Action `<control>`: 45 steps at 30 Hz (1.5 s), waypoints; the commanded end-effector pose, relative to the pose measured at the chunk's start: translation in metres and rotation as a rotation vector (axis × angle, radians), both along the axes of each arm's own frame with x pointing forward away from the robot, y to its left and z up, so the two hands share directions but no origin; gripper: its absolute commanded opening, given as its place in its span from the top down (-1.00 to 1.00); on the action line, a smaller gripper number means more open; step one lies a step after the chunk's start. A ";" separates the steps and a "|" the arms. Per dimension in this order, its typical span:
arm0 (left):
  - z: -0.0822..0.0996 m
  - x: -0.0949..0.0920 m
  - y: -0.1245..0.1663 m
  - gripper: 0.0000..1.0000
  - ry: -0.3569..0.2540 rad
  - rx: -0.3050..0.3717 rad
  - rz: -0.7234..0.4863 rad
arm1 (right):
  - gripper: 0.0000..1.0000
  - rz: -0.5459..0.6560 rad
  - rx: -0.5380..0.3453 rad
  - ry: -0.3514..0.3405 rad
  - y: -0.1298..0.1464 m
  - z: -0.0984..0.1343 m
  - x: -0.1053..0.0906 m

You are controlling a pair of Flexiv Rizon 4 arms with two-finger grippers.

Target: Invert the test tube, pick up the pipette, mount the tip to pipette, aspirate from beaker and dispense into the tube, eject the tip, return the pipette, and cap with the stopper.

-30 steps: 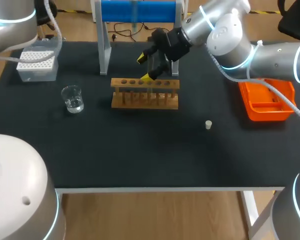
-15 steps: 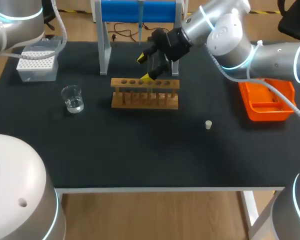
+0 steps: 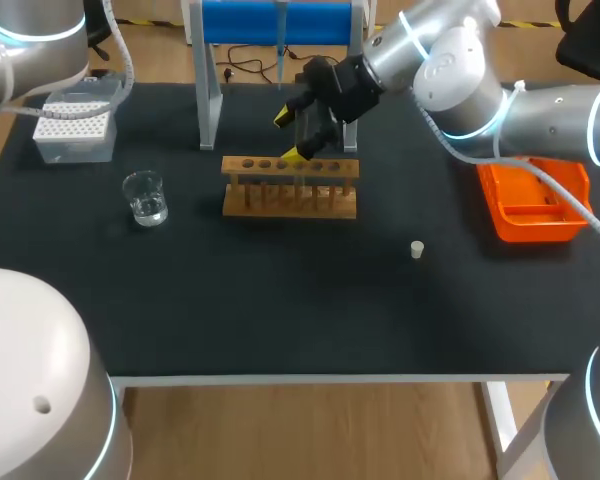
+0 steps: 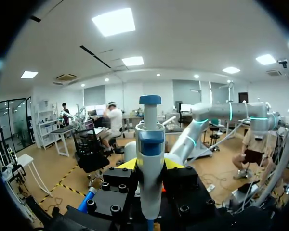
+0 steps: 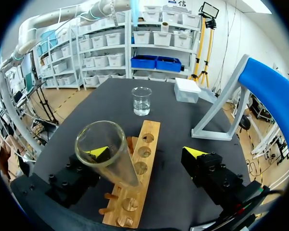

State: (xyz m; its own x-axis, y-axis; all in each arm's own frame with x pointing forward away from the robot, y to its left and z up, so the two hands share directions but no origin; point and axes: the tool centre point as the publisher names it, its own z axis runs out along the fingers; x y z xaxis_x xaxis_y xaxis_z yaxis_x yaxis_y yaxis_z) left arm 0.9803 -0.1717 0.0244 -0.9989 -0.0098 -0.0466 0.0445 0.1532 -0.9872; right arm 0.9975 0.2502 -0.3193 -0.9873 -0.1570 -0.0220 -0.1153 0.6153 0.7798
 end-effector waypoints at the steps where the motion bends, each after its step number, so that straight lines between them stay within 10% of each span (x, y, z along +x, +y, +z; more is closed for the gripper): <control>1: 0.001 0.001 0.000 1.00 0.002 0.003 -0.003 | -1.00 0.003 -0.003 0.003 0.000 0.000 0.002; 45: -0.028 0.009 -0.016 1.00 0.001 -0.066 -0.018 | -1.00 0.003 -0.003 0.003 0.000 0.000 0.002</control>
State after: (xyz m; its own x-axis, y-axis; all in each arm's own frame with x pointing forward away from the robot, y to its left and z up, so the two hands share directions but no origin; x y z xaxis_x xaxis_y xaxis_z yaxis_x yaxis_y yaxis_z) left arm 0.9893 -0.1877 0.0000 -0.9990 0.0079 -0.0440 0.0445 0.0932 -0.9946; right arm 0.9975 0.2502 -0.3194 -0.9873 -0.1571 -0.0221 -0.1153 0.6153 0.7799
